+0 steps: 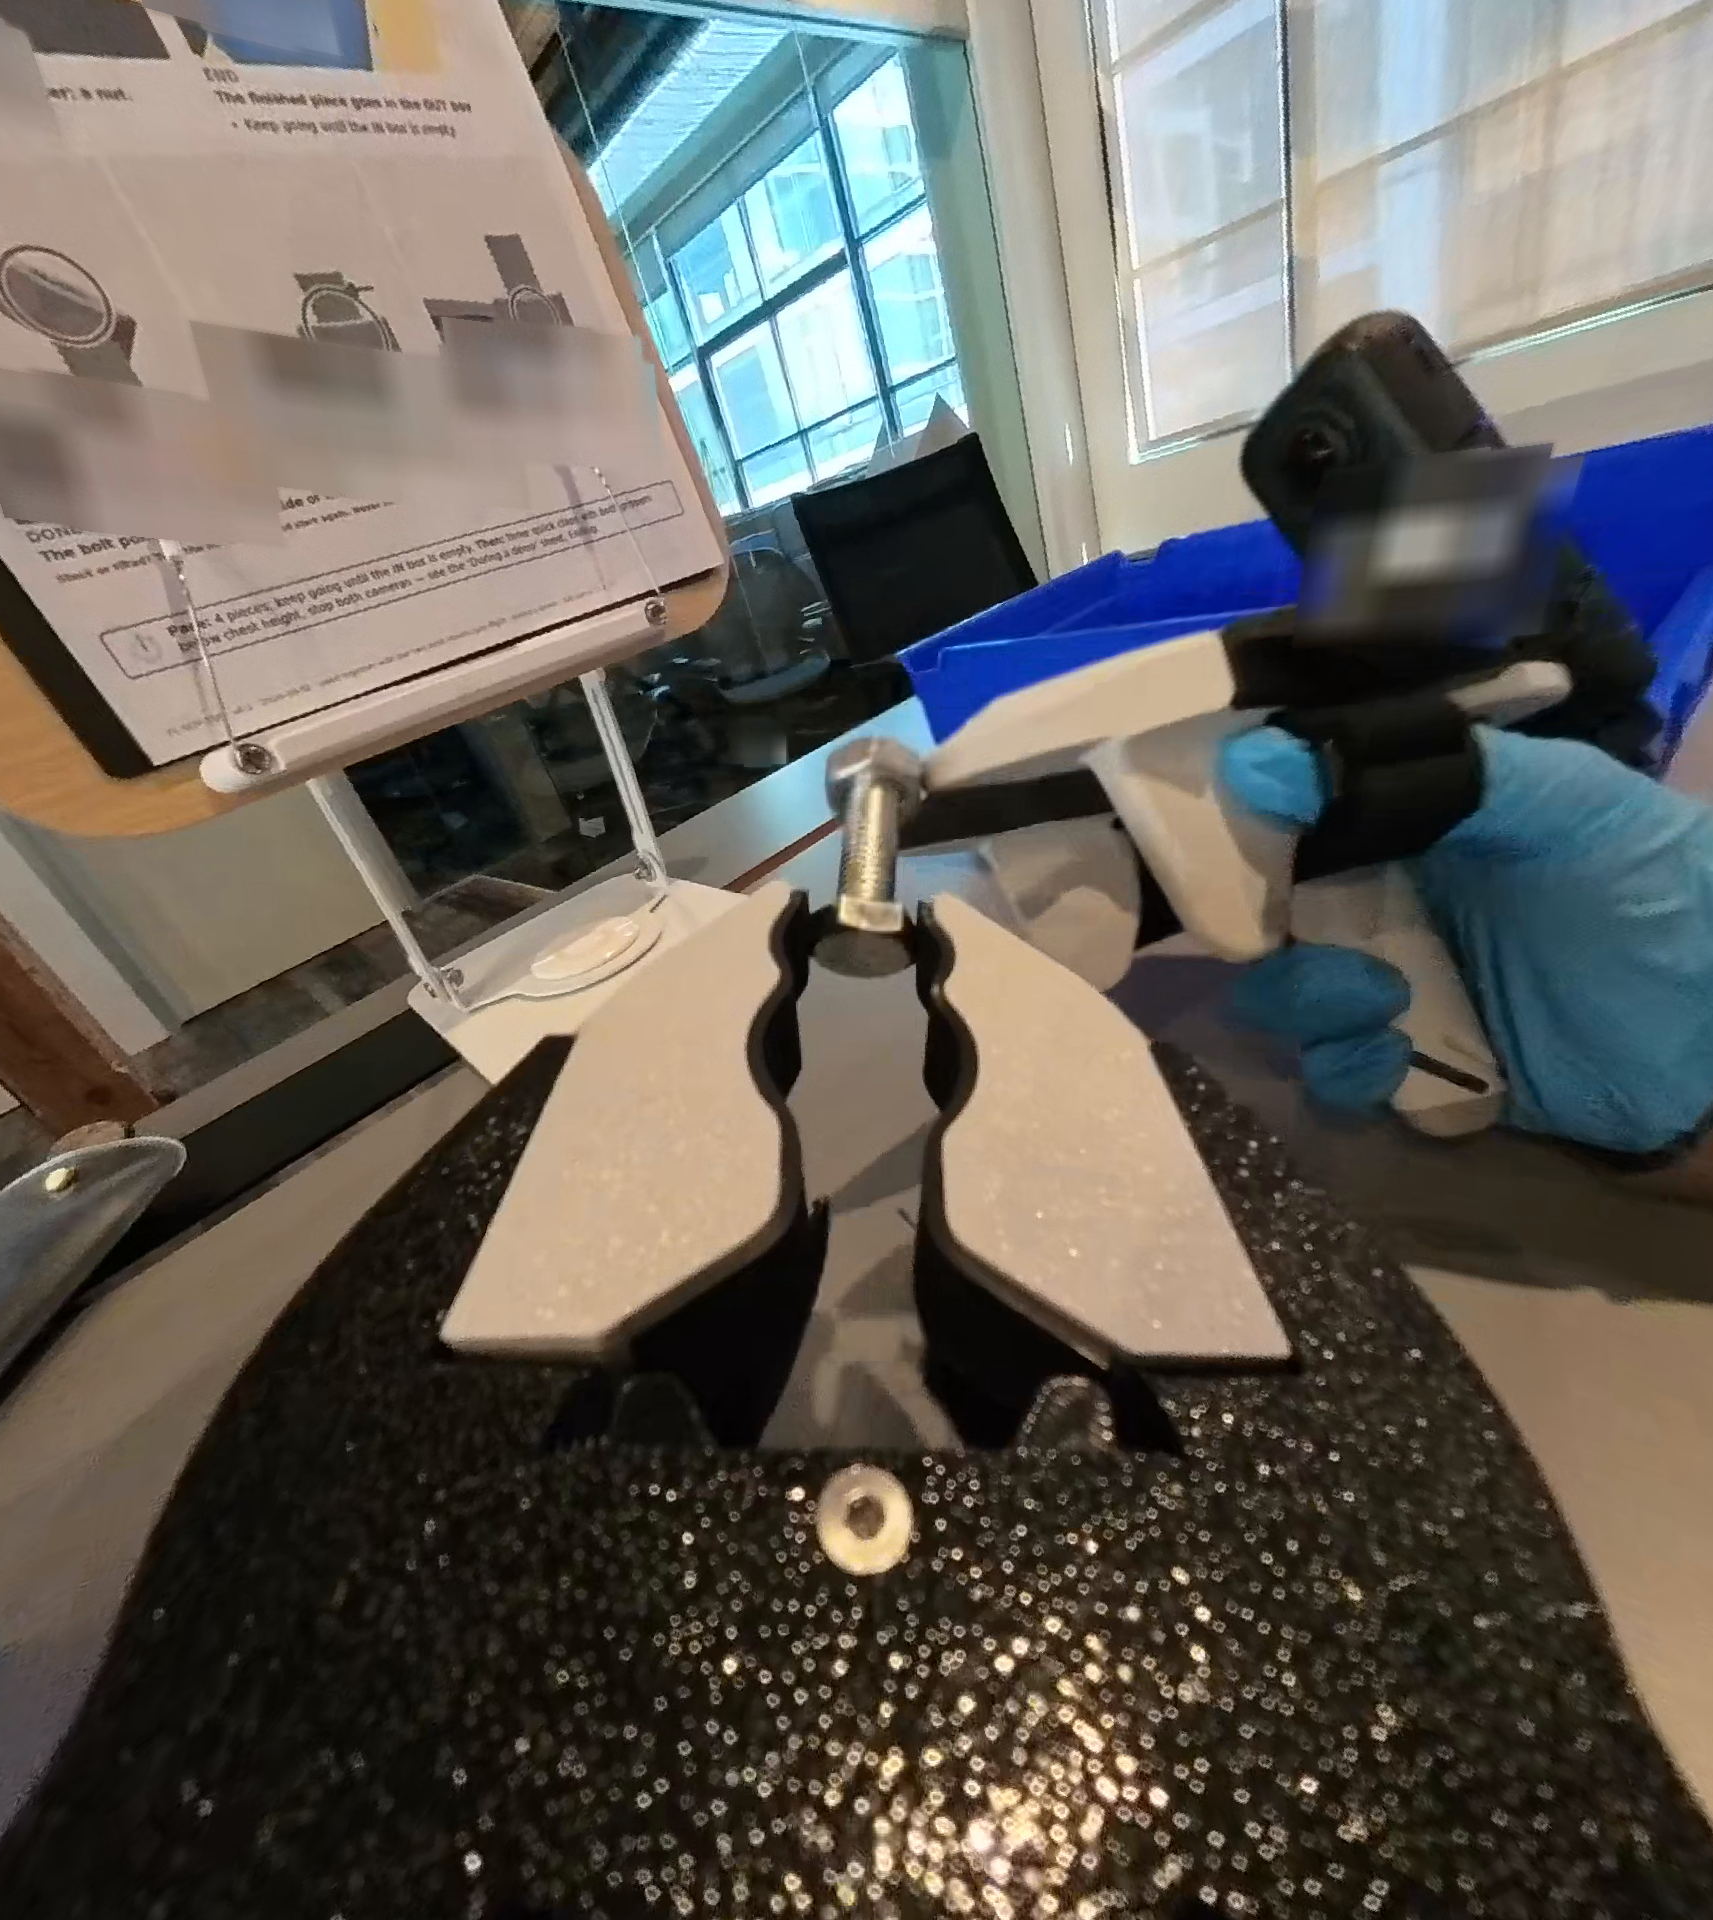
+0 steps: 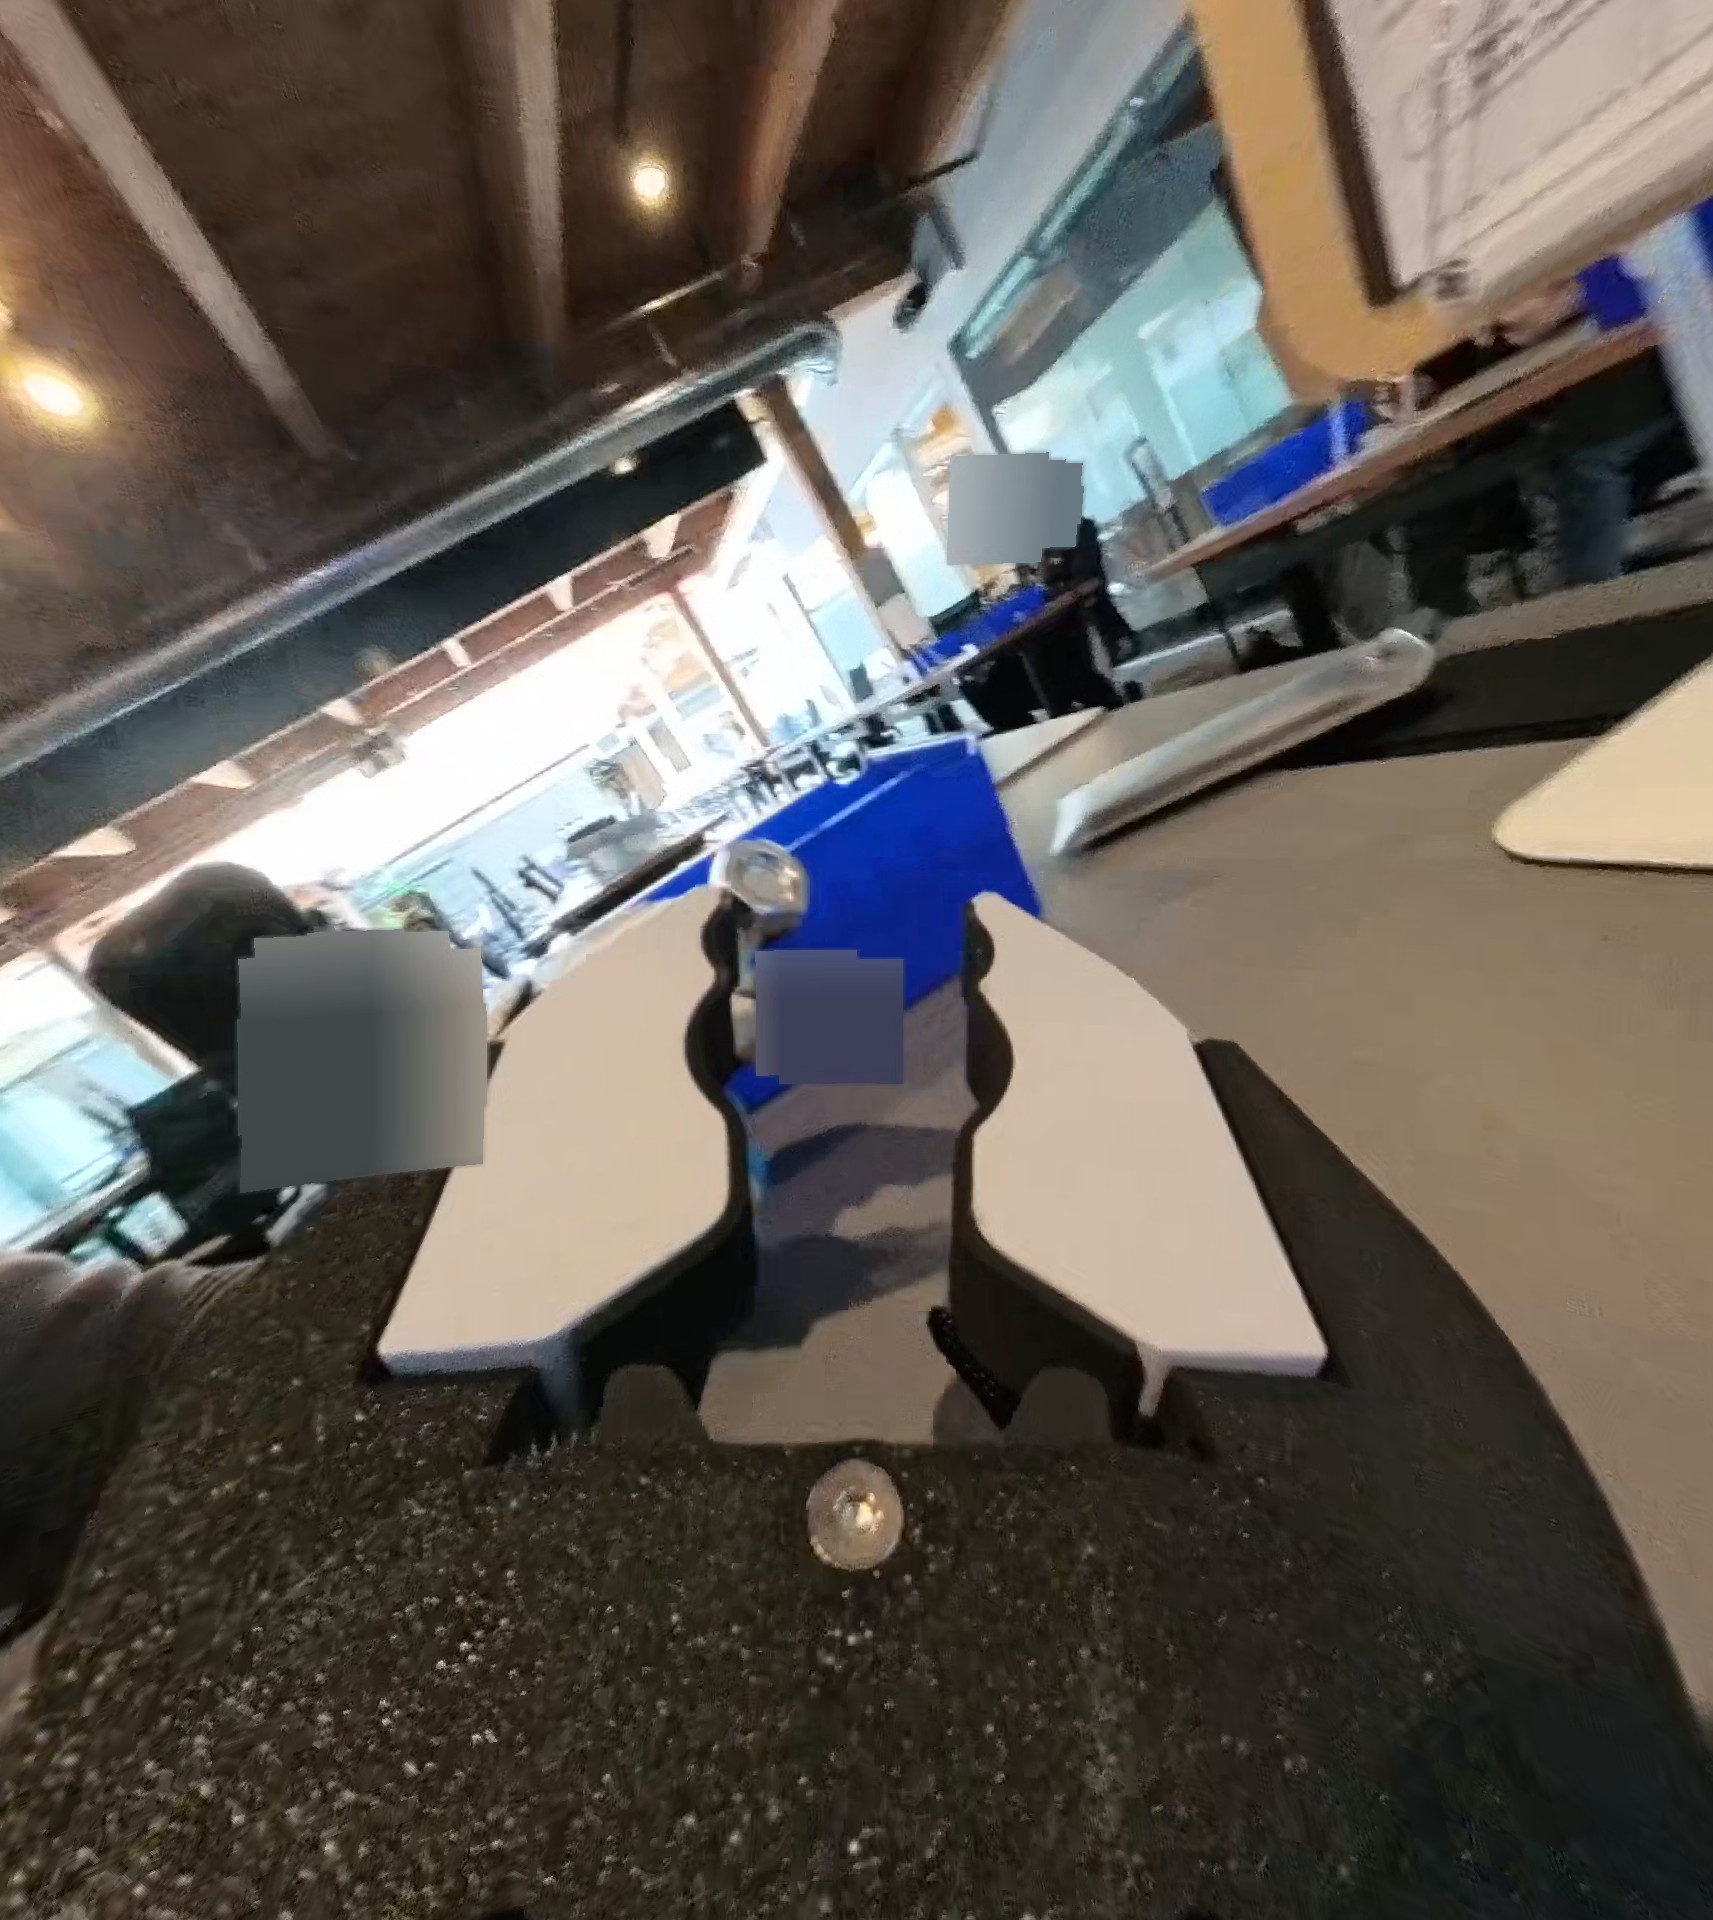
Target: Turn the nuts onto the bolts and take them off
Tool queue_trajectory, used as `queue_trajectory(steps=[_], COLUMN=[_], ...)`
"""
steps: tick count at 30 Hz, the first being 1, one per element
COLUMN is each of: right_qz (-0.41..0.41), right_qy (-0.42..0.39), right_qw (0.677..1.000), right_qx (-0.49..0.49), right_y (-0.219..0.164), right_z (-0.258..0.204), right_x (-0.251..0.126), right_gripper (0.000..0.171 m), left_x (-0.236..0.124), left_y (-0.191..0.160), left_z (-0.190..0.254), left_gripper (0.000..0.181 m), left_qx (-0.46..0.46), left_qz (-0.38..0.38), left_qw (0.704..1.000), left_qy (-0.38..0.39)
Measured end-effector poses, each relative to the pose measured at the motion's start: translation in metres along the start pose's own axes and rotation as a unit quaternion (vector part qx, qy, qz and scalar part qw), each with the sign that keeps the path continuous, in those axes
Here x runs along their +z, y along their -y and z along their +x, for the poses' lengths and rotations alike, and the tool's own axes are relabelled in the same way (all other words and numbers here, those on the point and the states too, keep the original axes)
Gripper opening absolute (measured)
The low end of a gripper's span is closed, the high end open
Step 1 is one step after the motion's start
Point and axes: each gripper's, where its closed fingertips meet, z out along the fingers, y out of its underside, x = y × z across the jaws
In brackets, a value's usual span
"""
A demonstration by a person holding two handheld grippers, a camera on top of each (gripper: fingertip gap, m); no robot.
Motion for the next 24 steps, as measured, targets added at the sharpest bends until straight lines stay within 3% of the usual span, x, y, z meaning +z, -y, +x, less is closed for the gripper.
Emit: queue_trajectory(steps=[1, 6, 11, 15, 20, 24], right_qz=[0.002, 0.024, 0.014, 0.022, -0.002, 0.026], right_qy=[-0.014, 0.034, -0.027, 0.038, -0.015, 0.042], right_qw=[1.0, 0.999, 1.0, 0.999, 1.0, 0.998], right_qx=[0.003, 0.018, 0.005, 0.018, 0.008, 0.04], right_y=[0.001, 0.011, 0.007, 0.011, 0.001, 0.01], right_z=[0.007, -0.009, 0.011, -0.011, 0.007, -0.009], right_x=[-0.005, 0.0, -0.009, 0.0, -0.004, -0.001], right_gripper=[0.032, 0.043, 0.034, 0.045, 0.036, 0.043], left_x=[-0.001, 0.001, -0.002, 0.001, -0.002, 0.001], left_y=[0.001, 0.0, 0.003, -0.001, 0.002, 0.0], left_z=[-0.002, 0.001, -0.001, 0.003, 0.0, 0.003], left_gripper=[0.019, 0.019, 0.019, 0.019, 0.019, 0.019], left_qx=[-0.005, -0.005, -0.007, -0.001, 0.0, 0.001], left_qz=[0.006, 0.003, 0.009, 0.001, 0.01, 0.006], left_qw=[1.0, 1.0, 1.0, 1.0, 1.0, 1.0], left_qy=[0.0, -0.005, 0.0, -0.007, 0.0, -0.007])
